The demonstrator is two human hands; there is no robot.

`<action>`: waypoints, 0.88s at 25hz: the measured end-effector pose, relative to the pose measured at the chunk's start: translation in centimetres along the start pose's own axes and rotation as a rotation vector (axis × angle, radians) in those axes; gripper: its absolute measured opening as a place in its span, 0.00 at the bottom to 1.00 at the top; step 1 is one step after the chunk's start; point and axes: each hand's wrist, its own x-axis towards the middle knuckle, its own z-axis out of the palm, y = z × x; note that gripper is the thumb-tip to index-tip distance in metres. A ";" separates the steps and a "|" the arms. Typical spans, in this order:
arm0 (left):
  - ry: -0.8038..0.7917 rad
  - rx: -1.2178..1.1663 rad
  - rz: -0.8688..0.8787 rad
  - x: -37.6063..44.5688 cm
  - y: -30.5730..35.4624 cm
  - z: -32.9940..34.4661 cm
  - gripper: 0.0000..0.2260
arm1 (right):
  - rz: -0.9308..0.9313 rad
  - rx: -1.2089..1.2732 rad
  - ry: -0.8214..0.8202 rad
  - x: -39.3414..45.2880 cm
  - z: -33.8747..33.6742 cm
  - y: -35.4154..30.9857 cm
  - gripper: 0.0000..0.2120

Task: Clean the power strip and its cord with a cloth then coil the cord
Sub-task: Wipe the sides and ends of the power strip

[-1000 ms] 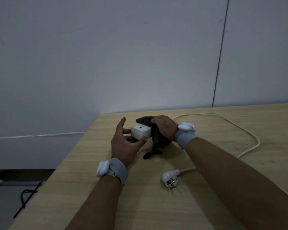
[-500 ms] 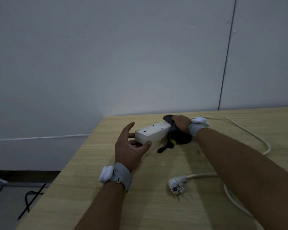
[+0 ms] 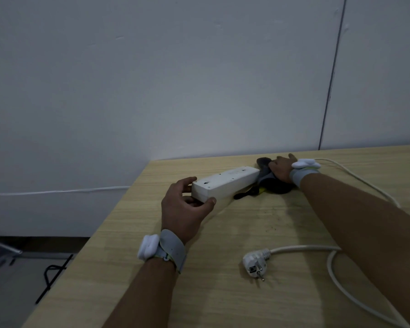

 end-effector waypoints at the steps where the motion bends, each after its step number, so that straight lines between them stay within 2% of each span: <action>1: 0.001 0.002 -0.002 0.0 -0.1 0.0 0.27 | 0.008 0.011 -0.001 -0.1 -0.4 0.2 0.17; 4: -0.001 -0.006 -0.011 0.1 -0.2 -0.1 0.27 | 0.030 0.049 0.045 -0.4 -1.1 0.8 0.17; 8: 0.012 -0.006 -0.019 0.1 -0.2 -0.2 0.27 | 0.103 0.053 0.024 -0.9 -2.6 1.5 0.17; 13: 0.014 0.008 -0.015 0.2 -0.3 -0.2 0.27 | 0.201 -0.128 0.036 -1.2 -3.1 3.1 0.19; 15: 0.012 0.011 -0.018 0.1 -0.2 0.0 0.27 | 0.233 -0.096 0.063 -1.3 -3.0 3.5 0.18; 17: 0.007 0.030 -0.015 0.0 -0.2 0.1 0.26 | 0.238 -0.063 0.206 -1.3 -3.0 4.0 0.19; 20: 0.019 0.032 -0.038 0.1 -0.4 0.0 0.24 | 0.324 0.201 0.602 -1.5 -3.5 4.7 0.22; 22: 0.030 0.012 -0.097 0.3 -0.8 0.0 0.25 | 0.331 0.496 0.622 -1.5 -5.4 4.7 0.21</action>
